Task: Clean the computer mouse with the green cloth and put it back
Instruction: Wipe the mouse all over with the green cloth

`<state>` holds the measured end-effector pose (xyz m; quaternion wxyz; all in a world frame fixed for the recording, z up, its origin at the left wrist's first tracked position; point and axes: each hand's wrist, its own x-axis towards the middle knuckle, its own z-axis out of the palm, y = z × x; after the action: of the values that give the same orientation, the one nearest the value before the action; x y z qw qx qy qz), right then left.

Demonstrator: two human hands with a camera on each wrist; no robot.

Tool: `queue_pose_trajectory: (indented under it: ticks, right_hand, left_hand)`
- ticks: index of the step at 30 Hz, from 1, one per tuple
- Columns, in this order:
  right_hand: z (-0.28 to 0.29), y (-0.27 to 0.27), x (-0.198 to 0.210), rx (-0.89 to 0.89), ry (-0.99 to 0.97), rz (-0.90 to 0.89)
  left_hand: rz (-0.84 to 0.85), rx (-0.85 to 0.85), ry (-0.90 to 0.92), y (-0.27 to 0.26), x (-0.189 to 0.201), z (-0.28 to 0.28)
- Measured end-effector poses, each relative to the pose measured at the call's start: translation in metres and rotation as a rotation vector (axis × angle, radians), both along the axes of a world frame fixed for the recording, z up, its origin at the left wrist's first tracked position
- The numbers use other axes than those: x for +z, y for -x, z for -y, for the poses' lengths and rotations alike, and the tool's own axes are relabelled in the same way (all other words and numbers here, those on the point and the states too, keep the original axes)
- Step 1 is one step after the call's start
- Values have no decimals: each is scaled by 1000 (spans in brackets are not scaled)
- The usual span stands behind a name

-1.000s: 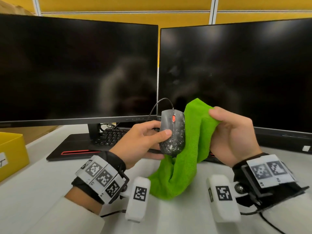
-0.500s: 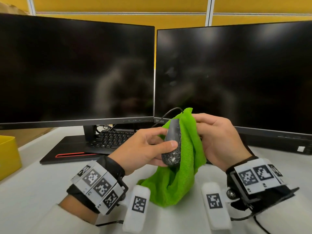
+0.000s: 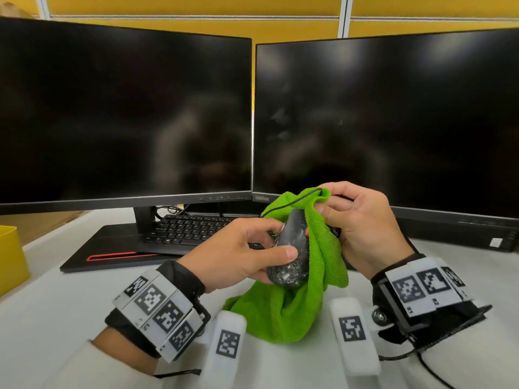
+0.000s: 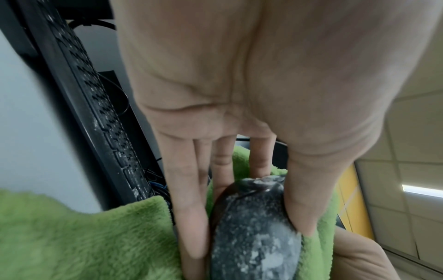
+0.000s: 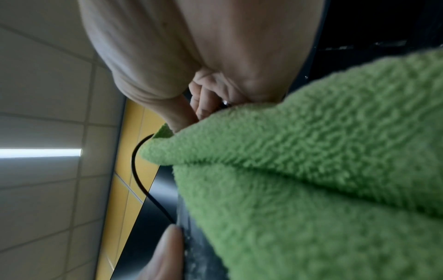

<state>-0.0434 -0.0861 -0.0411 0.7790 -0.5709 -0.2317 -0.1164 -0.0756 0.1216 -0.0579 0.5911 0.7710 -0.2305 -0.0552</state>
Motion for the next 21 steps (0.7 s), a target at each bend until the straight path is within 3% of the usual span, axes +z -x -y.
queue_pose_trajectory:
  ticks: [7,16,21]
  right_hand:
    - [3,2,2,142,-54,-47]
    - [3,2,-1,-61,-8,-39]
    - [4,1,1,-18,-39,-39]
  left_hand:
    - [-32,-10,29,3,4,-5]
    - [-14,32,39,1,3,-6]
    - [-32,24,94,0,4,-7]
